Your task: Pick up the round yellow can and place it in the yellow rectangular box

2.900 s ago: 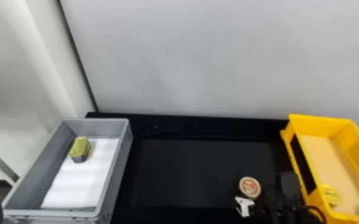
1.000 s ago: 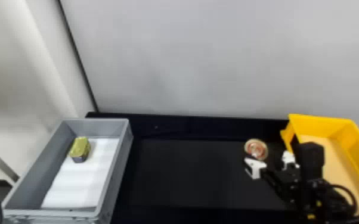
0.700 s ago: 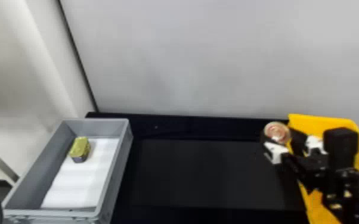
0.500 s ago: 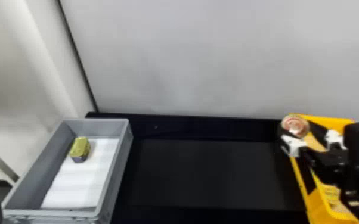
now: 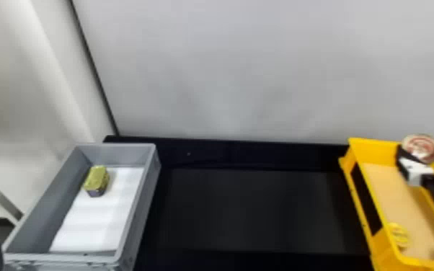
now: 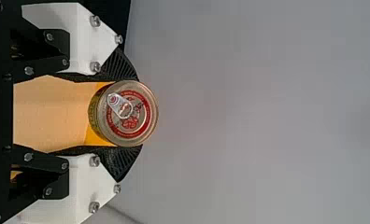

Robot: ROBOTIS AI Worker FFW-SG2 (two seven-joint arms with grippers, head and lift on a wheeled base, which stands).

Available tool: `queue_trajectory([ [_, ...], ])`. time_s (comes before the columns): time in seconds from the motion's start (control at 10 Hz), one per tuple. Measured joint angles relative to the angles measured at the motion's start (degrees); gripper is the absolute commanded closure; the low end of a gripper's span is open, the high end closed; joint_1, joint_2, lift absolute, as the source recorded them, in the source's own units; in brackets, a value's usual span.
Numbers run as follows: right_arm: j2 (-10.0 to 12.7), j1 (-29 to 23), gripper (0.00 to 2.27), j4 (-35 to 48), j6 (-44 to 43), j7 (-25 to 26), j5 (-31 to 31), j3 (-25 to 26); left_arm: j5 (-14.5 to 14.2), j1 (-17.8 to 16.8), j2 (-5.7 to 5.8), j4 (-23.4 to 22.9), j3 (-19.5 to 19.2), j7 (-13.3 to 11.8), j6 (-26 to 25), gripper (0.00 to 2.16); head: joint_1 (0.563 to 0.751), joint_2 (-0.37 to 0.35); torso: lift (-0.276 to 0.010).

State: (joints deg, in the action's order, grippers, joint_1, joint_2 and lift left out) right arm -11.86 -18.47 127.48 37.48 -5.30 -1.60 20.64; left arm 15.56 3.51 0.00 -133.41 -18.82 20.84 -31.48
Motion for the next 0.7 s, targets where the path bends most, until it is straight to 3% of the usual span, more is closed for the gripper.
queue_trajectory([
  [0.4,1.42,-0.45,0.65,-4.8,-1.36,-0.06,-1.72,6.93,0.09,0.08,0.0,-0.08,-0.02,0.0,0.0,0.03,0.694,0.014,-0.066],
  [0.7,2.59,-0.03,0.65,-11.03,-2.41,0.24,-2.95,8.57,0.16,0.09,0.0,-0.17,-0.02,0.01,0.0,0.03,0.694,0.014,-0.066],
])
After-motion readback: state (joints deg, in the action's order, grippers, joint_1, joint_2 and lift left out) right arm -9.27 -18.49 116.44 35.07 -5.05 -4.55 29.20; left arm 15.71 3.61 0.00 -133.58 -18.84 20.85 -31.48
